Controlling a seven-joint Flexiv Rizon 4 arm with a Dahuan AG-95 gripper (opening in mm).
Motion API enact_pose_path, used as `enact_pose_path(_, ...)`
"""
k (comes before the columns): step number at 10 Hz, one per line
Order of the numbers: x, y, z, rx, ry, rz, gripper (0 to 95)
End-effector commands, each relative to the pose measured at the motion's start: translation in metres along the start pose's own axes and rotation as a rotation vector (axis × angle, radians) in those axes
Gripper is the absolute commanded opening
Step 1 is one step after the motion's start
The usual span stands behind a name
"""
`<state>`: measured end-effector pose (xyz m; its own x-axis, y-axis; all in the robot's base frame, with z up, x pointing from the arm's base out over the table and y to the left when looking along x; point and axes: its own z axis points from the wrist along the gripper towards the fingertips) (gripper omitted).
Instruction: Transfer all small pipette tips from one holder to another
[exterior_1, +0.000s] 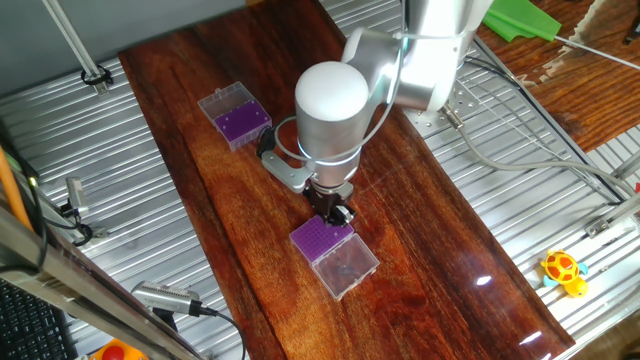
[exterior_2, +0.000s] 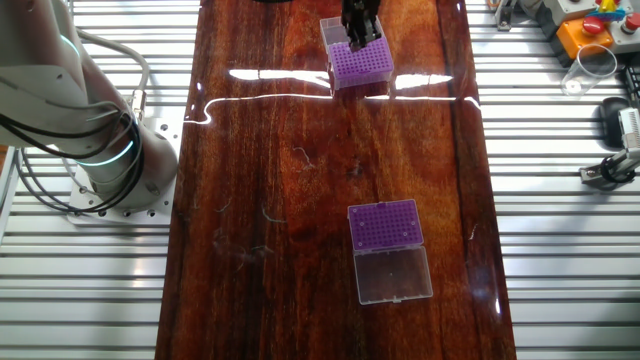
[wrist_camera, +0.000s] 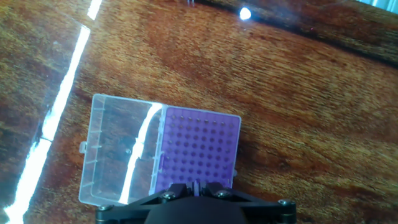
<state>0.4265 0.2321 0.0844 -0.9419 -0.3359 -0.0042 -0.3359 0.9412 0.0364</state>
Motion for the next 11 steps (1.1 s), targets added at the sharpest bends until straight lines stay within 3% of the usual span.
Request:
enact_pose_path(1, -0.0004, 0.0002, 0.0003, 0.002, -0.002, 0.003, 0.0)
enact_pose_path(11, -0.001, 0.0017, 0.0065, 0.006, -0.008, 0.004, 0.0)
